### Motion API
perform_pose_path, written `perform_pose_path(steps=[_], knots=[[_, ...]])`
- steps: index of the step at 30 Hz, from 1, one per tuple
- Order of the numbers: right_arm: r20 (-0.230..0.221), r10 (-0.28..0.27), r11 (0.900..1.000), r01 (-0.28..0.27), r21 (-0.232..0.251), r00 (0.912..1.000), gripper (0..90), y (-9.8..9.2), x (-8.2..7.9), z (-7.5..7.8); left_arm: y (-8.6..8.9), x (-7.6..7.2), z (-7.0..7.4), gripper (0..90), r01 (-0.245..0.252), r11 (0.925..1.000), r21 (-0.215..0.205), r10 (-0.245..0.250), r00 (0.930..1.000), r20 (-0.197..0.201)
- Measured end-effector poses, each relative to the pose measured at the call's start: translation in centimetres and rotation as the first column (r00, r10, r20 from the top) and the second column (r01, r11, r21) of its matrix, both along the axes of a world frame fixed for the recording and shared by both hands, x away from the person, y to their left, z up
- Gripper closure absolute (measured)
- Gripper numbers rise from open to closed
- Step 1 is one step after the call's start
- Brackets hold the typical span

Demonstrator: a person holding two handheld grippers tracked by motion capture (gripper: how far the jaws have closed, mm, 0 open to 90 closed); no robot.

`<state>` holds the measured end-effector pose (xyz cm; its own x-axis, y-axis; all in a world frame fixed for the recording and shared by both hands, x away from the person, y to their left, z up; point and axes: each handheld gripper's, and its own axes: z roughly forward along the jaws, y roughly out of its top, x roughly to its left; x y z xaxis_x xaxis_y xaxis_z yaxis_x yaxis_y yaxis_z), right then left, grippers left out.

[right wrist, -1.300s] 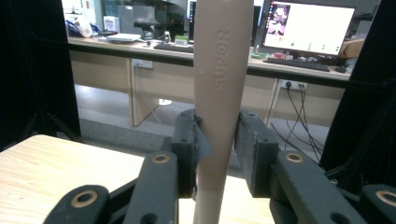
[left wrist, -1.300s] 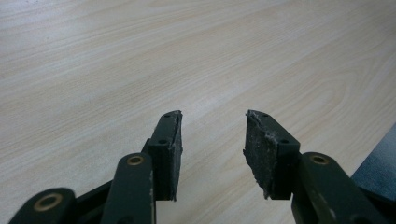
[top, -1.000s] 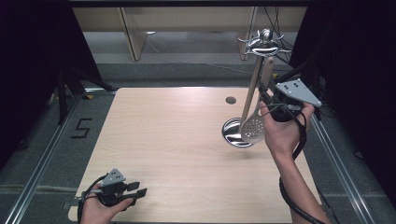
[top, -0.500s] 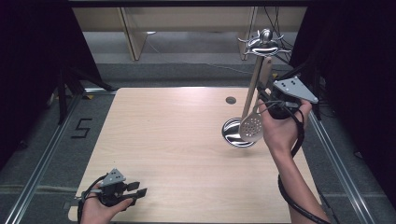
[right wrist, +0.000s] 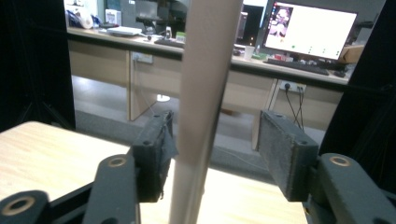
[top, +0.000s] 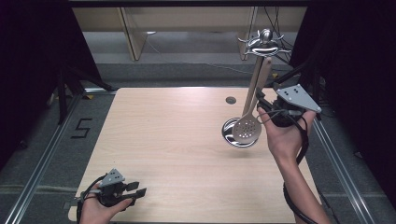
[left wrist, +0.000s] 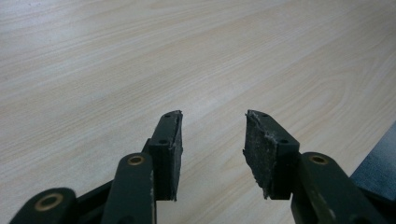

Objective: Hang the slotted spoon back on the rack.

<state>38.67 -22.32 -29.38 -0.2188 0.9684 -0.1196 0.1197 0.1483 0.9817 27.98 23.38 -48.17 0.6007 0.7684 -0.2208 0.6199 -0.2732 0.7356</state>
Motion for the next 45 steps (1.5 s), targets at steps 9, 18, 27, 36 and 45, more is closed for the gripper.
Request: perform_pose_path(steps=[9, 18, 27, 36, 45], knots=[[-0.093, 0.046, 0.999, -0.044, 0.019, 0.9946, 40.1, -2.2, -2.3, -2.9, 0.0, 0.0, -0.1, 54.2, -0.004, 1.0, 0.008, 0.003, 1.0, 0.004], [-0.205, 0.063, 0.998, -0.061, 0.017, 0.9767, 39.1, -4.2, -3.7, -6.6, 0.0, -0.1, -0.1, 51.5, -0.008, 0.9999, 0.01, 0.008, 0.9999, 0.007], [-0.322, 0.061, 0.997, -0.071, -0.019, 0.9447, 39.1, -5.7, -4.9, -11.3, 0.1, 0.0, -0.3, 50.4, -0.012, 0.9998, 0.018, 0.012, 0.9999, 0.002], [-0.368, 0.062, 0.995, -0.085, -0.046, 0.9279, 39.6, -6.1, -6.0, -14.3, 0.1, 0.1, -0.2, 49.3, 0.014, 0.9997, 0.02, -0.014, 0.9999, 0.005], [-0.37, 0.05, 0.997, -0.066, -0.032, 0.9278, 41.0, -6.9, -5.8, -15.1, -0.1, 0.2, -0.2, 47.5, 0.042, 0.9986, 0.031, -0.042, 0.9991, 0.006]])
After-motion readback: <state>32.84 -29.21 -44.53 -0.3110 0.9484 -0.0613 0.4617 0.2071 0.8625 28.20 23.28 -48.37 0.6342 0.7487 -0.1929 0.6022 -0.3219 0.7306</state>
